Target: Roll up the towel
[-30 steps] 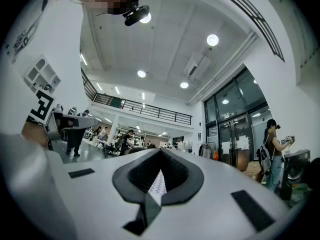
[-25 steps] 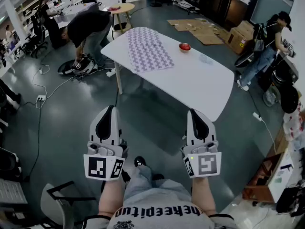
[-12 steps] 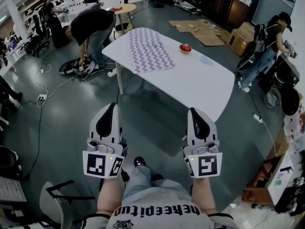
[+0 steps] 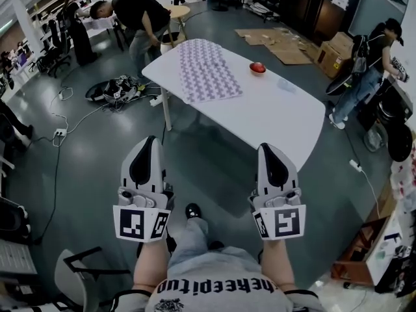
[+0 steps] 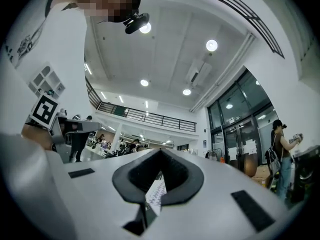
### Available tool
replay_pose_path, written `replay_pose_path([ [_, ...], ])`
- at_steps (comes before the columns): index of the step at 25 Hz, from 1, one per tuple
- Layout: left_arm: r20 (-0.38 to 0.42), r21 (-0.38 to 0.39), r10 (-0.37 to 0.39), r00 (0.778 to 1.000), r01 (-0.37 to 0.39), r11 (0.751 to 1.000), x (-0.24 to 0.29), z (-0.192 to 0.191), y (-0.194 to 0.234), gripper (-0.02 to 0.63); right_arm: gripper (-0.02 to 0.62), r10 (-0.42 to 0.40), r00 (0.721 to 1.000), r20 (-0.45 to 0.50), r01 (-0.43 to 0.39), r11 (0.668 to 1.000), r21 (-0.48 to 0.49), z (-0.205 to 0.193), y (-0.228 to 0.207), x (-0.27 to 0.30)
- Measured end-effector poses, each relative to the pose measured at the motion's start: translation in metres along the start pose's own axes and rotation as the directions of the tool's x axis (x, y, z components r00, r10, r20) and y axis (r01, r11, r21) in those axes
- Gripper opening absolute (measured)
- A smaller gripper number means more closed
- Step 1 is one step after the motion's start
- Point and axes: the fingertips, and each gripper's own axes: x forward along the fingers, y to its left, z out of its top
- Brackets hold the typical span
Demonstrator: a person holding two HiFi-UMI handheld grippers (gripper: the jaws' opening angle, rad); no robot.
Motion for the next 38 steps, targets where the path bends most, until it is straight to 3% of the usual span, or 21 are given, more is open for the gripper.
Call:
replay_pose_path([
  [8, 0.013, 0.023, -0.025, 1.000, 0.025, 0.999, 0.088, -0.029, 0.041, -0.009, 0.001, -0.021, 1.000, -0.010, 0.021, 1.000, 0.009, -0.027, -0.029, 0.095],
  [17, 0.040, 0.035, -0.048, 0.998, 0.046, 0.998, 0.182, -0.056, 0.119, -0.009, 0.002, -0.049, 0.999, 0.010, 0.049, 0.999, -0.014, -0.043, -0.036, 0.216],
  [28, 0.060, 0.043, -0.076, 0.995, 0.073, 0.996, 0.244, -0.083, 0.209, -0.009, 0.002, -0.073, 0.997, 0.034, 0.074, 0.997, -0.028, -0.068, -0.009, 0.319],
  [38, 0.033, 0.020, -0.095, 0.995, 0.094, 0.995, 0.282, -0.121, 0.239, -0.009, 0.002, -0.082, 0.997, -0.004, 0.081, 0.996, -0.040, -0.097, -0.011, 0.365],
])
